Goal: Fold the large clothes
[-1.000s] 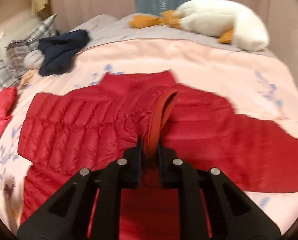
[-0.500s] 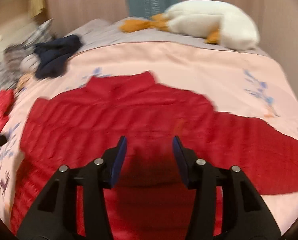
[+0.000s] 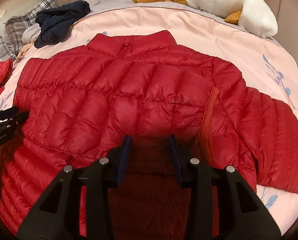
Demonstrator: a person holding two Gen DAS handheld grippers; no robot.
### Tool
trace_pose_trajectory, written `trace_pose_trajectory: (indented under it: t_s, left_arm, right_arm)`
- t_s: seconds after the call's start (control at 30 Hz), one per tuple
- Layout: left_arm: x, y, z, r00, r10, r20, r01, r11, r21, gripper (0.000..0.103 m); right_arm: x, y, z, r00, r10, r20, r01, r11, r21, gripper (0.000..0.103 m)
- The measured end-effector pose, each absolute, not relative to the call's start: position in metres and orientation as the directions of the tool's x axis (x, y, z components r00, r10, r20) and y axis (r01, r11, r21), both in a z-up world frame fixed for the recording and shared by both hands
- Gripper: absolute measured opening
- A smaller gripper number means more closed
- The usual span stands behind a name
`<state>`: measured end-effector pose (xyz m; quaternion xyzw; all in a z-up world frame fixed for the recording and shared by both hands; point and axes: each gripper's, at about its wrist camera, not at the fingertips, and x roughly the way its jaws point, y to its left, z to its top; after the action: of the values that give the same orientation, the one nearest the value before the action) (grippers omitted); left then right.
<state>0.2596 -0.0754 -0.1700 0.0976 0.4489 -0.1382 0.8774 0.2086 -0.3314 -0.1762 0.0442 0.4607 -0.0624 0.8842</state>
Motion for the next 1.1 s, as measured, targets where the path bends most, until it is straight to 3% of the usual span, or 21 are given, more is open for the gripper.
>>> trace_pose_trajectory:
  t_s: [0.1, 0.17, 0.23, 0.47, 0.53, 0.8, 1.1]
  left_arm:
    - [0.262, -0.076, -0.168, 0.561, -0.151, -0.814, 0.324, 0.945, 0.048, 0.061]
    - [0.26, -0.074, -0.163, 0.567, -0.155, -0.809, 0.317, 0.947, 0.04, 0.065]
    - [0.252, -0.074, -0.156, 0.57, -0.178, -0.802, 0.314, 0.949, 0.012, 0.077]
    - [0.218, -0.074, -0.124, 0.616, -0.249, -0.747, 0.342, 0.939, -0.031, 0.093]
    - [0.21, -0.076, -0.116, 0.622, -0.263, -0.738, 0.351, 0.935, -0.037, 0.099]
    - [0.173, -0.088, -0.093, 0.603, -0.321, -0.73, 0.394, 0.916, -0.076, 0.102]
    - [0.142, -0.09, -0.095, 0.545, -0.347, -0.763, 0.402, 0.907, -0.125, 0.102]
  right_arm:
    - [0.208, -0.334, -0.175, 0.574, -0.059, -0.817, 0.164, 0.985, 0.044, 0.04]
    - [0.203, -0.338, -0.169, 0.591, -0.028, -0.806, 0.177, 0.979, 0.096, 0.049]
    - [0.193, -0.342, -0.16, 0.621, 0.004, -0.784, 0.182, 0.972, 0.15, 0.066]
    - [0.154, -0.355, -0.139, 0.668, 0.036, -0.743, 0.205, 0.951, 0.23, 0.073]
    - [0.14, -0.36, -0.134, 0.678, 0.036, -0.734, 0.217, 0.945, 0.246, 0.08]
    - [0.082, -0.403, -0.13, 0.698, 0.028, -0.715, 0.326, 0.877, 0.353, 0.09]
    - [0.002, -0.493, -0.148, 0.689, -0.061, -0.722, 0.552, 0.689, 0.469, 0.093]
